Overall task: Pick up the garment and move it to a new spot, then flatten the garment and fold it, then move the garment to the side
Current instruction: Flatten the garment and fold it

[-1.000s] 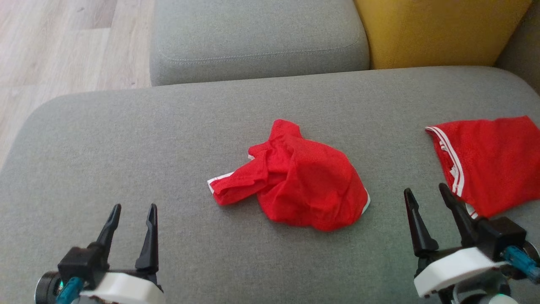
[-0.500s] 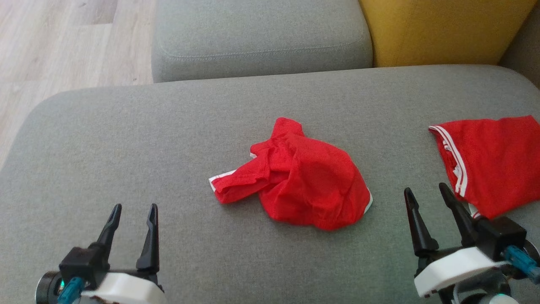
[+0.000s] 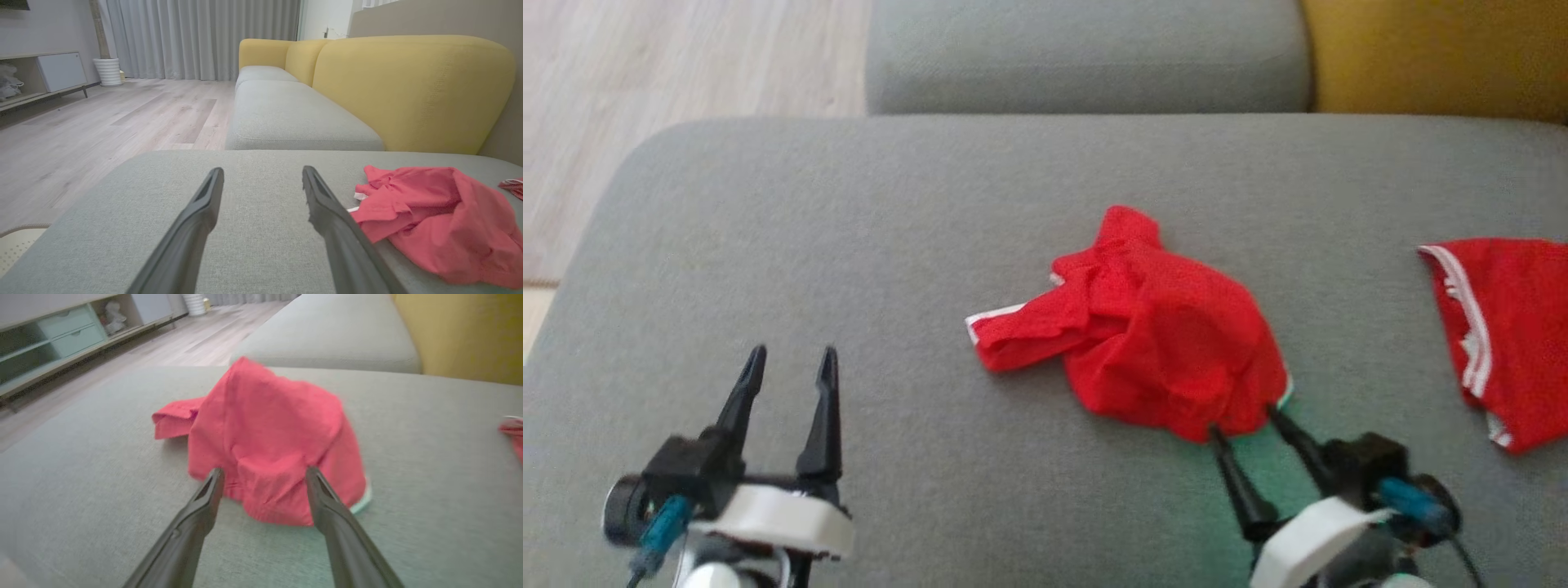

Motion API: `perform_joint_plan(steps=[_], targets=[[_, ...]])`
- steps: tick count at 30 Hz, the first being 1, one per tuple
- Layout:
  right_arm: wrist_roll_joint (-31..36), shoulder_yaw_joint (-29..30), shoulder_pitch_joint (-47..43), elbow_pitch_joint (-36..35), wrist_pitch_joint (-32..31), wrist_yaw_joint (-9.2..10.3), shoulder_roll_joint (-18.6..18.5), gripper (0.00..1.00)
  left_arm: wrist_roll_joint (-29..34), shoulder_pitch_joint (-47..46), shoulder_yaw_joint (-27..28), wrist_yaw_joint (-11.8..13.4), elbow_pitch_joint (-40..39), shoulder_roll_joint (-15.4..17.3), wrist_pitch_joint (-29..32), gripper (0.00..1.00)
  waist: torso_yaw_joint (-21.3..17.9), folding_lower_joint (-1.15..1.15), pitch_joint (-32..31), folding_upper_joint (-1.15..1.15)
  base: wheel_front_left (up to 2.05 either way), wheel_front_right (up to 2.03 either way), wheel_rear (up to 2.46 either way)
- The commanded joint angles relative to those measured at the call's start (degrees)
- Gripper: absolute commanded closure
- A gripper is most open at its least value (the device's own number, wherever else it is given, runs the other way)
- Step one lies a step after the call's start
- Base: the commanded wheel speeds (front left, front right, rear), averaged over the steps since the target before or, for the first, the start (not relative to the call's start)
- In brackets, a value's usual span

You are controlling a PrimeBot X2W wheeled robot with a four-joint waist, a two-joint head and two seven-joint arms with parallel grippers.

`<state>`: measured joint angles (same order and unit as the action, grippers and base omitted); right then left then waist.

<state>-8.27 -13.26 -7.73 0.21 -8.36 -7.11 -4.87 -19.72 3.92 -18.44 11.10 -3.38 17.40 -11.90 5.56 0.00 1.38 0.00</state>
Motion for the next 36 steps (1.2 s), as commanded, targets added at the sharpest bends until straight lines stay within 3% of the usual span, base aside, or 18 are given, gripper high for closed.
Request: perform_joint_plan(steps=[1, 7, 15, 16, 18, 24, 31, 36], targets=[[-0.1, -1.7, 3.6, -1.4, 0.0, -0.37, -1.0, 0.0, 0.5, -3.9, 1.7, -0.1, -1.6, 0.4, -0.8, 0.0, 2.0, 0.0, 1.6, 0.0, 0.0, 0.0, 0.0], [0.4, -6.5, 9.3, 8.4, 1.0, -0.37, -3.1, 0.0, 1.5, -8.2, 0.3, -1.3, 0.7, -1.6, -2.2, 0.0, 6.4, 0.0, 4.3, 0.0, 0.0, 0.0, 0.0], [1.5, -9.6, 16.5, 24.3, 1.7, -0.37, -3.9, 0.0, 2.5, -11.2, 0.0, -2.7, 3.7, -3.5, -3.0, 0.0, 9.1, 0.0, 5.3, 0.0, 0.0, 0.0, 0.0], [1.4, -9.9, 17.0, 25.8, 1.4, -0.37, -3.8, 0.16, 2.6, -11.3, 0.0, -2.8, 3.8, -3.6, -3.0, 0.0, 9.3, 0.0, 5.3, 0.0, 0.0, 0.0, 0.0], [0.8, -10.3, 17.8, 27.7, 1.8, -0.37, -3.4, 1.0, 2.8, -11.4, 0.3, -3.0, 4.1, -3.8, -3.0, 0.0, 9.3, 0.0, 5.2, 0.0, 0.0, 0.0, 0.0], [-2.6, -14.4, 19.2, 25.9, 3.8, -0.37, -2.2, 1.0, 3.4, -10.4, 1.7, -3.0, 3.6, -4.2, -3.1, 0.0, 7.5, 0.0, 4.6, 0.0, 0.0, 0.0, 0.0], [-8.0, -20.3, 20.4, 14.0, 4.5, -0.37, -1.3, 1.0, 4.1, -9.8, 2.6, -3.6, 3.4, -4.3, -3.1, 0.0, 4.2, 0.0, 4.1, 0.0, 0.0, 0.0, 0.0], [-11.5, -20.7, 20.6, 4.6, 4.7, -0.37, -0.7, 1.0, 4.3, -9.4, 3.1, -3.8, 3.5, -4.1, -3.1, 0.0, 1.6, 0.0, 3.7, 0.0, 0.0, 0.0, 0.0]])
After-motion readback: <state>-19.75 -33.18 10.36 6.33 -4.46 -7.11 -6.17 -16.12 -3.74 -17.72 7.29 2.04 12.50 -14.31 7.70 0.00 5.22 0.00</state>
